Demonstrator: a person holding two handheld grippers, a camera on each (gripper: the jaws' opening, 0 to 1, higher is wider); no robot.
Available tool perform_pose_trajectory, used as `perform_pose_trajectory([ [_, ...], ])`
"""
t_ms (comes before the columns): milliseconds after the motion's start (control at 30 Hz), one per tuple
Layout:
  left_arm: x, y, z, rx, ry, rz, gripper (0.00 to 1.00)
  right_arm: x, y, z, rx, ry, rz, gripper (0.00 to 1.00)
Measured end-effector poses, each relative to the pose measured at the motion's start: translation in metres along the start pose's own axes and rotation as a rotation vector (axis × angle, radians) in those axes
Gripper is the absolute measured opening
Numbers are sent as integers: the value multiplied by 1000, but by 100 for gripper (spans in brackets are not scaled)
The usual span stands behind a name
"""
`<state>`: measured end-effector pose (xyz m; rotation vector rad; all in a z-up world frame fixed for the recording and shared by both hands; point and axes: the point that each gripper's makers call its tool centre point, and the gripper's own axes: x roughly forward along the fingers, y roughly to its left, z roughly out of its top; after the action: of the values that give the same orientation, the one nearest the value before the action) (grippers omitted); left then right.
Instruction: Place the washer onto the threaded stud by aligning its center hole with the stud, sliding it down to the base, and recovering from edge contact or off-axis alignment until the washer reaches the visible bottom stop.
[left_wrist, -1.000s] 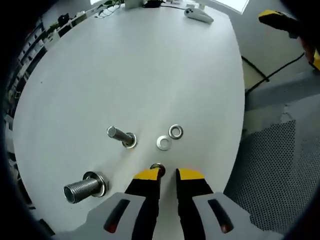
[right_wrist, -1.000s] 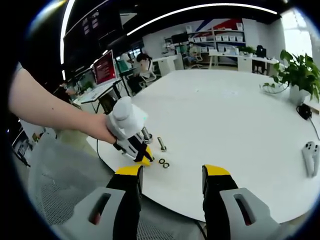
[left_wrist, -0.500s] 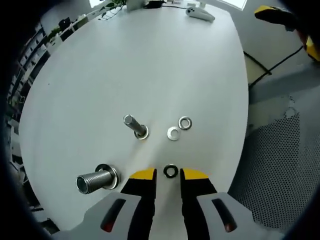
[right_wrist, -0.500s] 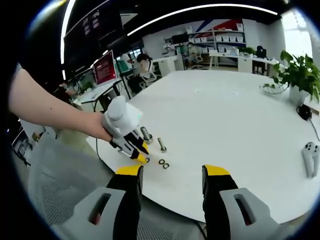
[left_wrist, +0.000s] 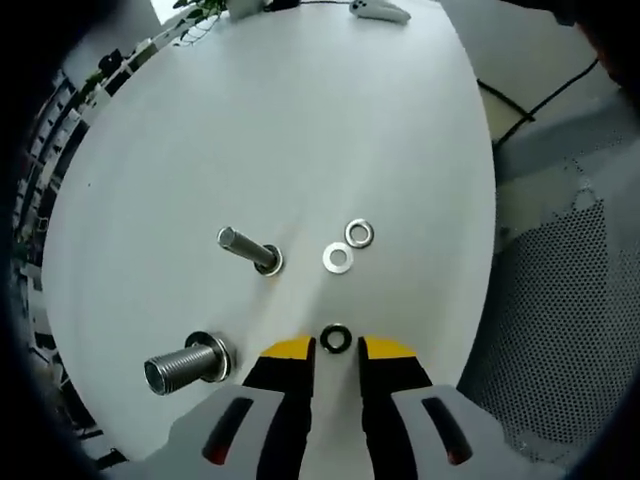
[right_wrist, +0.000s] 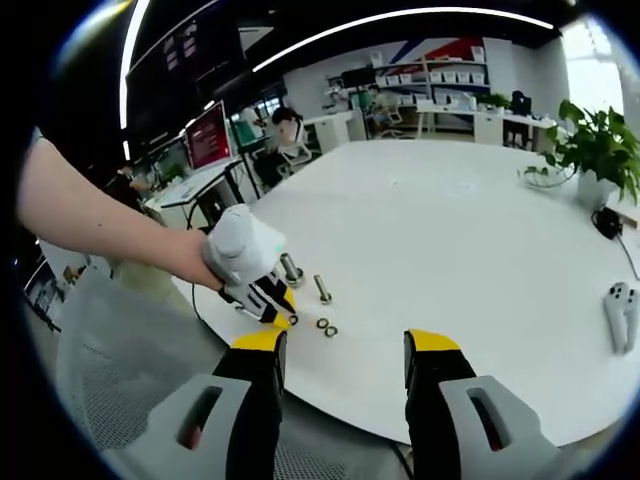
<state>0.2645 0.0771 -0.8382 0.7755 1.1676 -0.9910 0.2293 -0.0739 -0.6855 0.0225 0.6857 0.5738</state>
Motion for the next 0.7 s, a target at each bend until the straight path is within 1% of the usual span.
perform_pose_trajectory([
  [100,1,0,0,-8,-3,-3,10,0,1,0,1,2,2,49],
  [133,1,1,0,-15,-1,-4,10,0,0,0,2,2,2,49],
  [267,2,0,0,-3,8,-5,9,0,1,-1,3,3,4,49],
  [333,2,1,0,-24,11,-9,9,1,2,-1,-1,5,5,49],
  [467,2,-1,1,-5,30,3,9,0,1,-1,1,3,3,49],
  [600,2,-1,1,-7,51,13,9,0,1,0,-1,2,2,49],
  [700,1,0,0,-18,49,12,8,0,1,0,-3,2,3,49],
])
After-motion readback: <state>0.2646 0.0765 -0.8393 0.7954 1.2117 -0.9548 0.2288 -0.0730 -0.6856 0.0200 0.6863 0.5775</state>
